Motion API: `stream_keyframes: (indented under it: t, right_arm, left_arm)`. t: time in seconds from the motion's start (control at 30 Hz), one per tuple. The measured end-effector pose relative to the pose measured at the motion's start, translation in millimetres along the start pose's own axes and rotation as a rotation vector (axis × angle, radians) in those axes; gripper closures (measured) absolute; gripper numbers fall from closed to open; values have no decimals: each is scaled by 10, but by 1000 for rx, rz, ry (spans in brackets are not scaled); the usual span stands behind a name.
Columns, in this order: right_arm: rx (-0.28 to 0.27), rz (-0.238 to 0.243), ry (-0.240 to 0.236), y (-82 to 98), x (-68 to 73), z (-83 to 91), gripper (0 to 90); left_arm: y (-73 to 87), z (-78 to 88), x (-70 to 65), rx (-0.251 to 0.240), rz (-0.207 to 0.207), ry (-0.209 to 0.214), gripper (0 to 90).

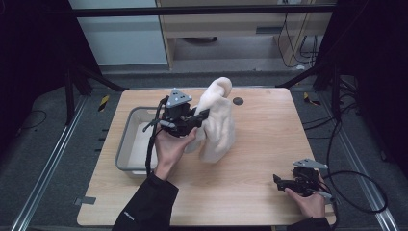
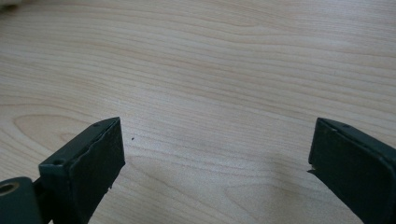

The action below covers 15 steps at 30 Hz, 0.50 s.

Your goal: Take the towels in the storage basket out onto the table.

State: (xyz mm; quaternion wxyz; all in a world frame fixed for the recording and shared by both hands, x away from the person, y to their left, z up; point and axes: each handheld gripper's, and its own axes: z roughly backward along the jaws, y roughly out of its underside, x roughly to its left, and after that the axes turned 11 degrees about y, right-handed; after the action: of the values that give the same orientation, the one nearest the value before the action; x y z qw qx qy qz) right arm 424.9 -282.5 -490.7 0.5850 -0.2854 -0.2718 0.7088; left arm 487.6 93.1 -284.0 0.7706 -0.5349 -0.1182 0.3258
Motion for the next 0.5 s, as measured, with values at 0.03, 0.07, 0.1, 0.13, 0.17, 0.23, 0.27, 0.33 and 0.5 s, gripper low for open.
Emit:
stream_keyframes:
  t: [0.03, 0.07, 0.1, 0.13, 0.17, 0.23, 0.27, 0.33, 0.5]
  right_arm:
    - [3, 1, -2, 1, 1, 3, 36]
    - [2, 3, 0, 2, 0, 2, 36]
    - [2, 3, 0, 2, 0, 2, 36]
    - [0, 5, 1, 2, -2, 2, 36]
    - [0, 3, 2, 3, -3, 3, 36]
    - [1, -2, 0, 3, -2, 8, 36]
    - [0, 1, 2, 5, -3, 6, 36]
    - [-1, 2, 3, 6, -3, 5, 36]
    - [6, 14, 27, 11, -9, 0, 51]
  left_arm:
    - [48, -65, -1, 4, 6, 10, 740]
    - [72, -99, -2, 6, 9, 14, 740]
    - [72, -99, -2, 6, 9, 14, 739]
    - [100, -141, -5, 10, 14, 21, 739]
    - [117, -164, -6, 15, 16, 26, 740]
    - [168, -244, -19, 21, 23, 37, 739]
    - [209, -313, -33, 29, 25, 42, 739]
    - [232, -351, -42, 37, 25, 43, 738]
    - [366, -546, -99, 67, 26, 59, 738]
